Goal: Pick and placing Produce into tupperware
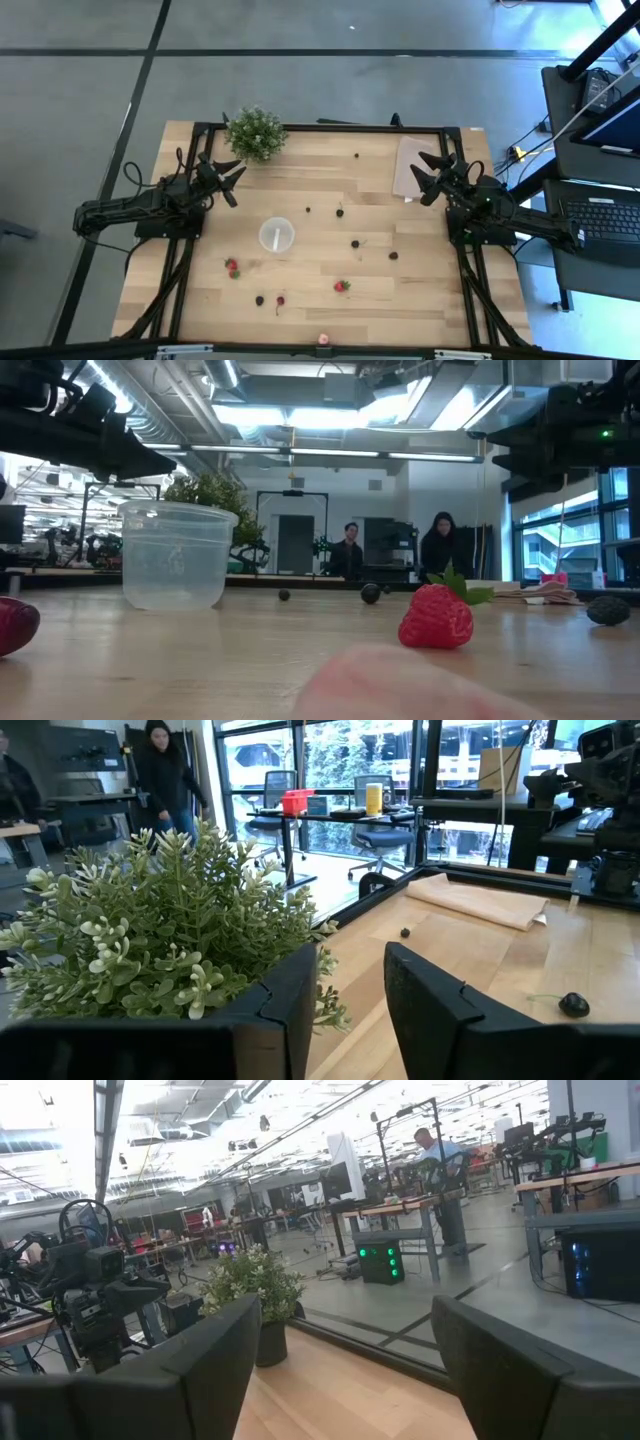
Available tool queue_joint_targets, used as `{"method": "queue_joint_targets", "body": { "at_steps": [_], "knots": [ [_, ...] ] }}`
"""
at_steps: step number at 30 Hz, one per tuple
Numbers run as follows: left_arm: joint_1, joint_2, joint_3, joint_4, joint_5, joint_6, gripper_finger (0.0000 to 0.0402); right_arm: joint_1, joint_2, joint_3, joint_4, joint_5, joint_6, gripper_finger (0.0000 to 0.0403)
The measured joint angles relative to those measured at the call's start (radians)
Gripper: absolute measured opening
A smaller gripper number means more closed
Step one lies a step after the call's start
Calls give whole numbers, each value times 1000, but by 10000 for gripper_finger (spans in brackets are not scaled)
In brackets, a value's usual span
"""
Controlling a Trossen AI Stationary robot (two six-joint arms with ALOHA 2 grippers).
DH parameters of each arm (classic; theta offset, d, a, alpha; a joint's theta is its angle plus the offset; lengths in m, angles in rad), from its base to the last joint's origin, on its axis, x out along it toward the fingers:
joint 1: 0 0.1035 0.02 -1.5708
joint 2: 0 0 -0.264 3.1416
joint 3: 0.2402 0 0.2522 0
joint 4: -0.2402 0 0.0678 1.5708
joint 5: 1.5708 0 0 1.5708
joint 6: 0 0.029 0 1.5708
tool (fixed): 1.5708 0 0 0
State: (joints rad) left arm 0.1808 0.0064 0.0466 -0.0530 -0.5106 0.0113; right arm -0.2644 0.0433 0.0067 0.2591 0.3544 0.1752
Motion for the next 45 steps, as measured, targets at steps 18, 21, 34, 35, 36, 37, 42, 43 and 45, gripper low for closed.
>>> {"method": "queue_joint_targets", "body": {
  "at_steps": [18, 21, 34, 35, 36, 37, 42, 43, 45],
  "knots": [
    [0, 0, 0, 0, 0, 2, 80, 0, 0, 0, -19, 4, 84, 295],
    [0, 0, 0, 0, 0, 0, 75, 0, 0, 0, -19, 4, 84, 295],
    [0, 0, 0, 1, 5, -7, 149, 0, 0, 0, -51, 46, 84, 295],
    [0, 0, 0, 1, 5, -7, 167, 0, 0, 0, -55, 47, 84, 295],
    [0, 0, 0, 1, 5, -8, 184, 0, 0, 0, -58, 48, 84, 295],
    [0, 0, 0, 1, 5, -8, 200, 0, 0, 0, -60, 48, 84, 295],
    [0, 0, 0, 1, 7, -90, 254, 0, 0, 0, -60, 48, 86, 295],
    [0, 0, 0, 1, 10, -119, 259, 0, 0, 0, -60, 48, 86, 295],
    [0, 0, -1, 9, 33, -137, 265, 0, 0, 0, -60, 48, 86, 295]
  ]
}}
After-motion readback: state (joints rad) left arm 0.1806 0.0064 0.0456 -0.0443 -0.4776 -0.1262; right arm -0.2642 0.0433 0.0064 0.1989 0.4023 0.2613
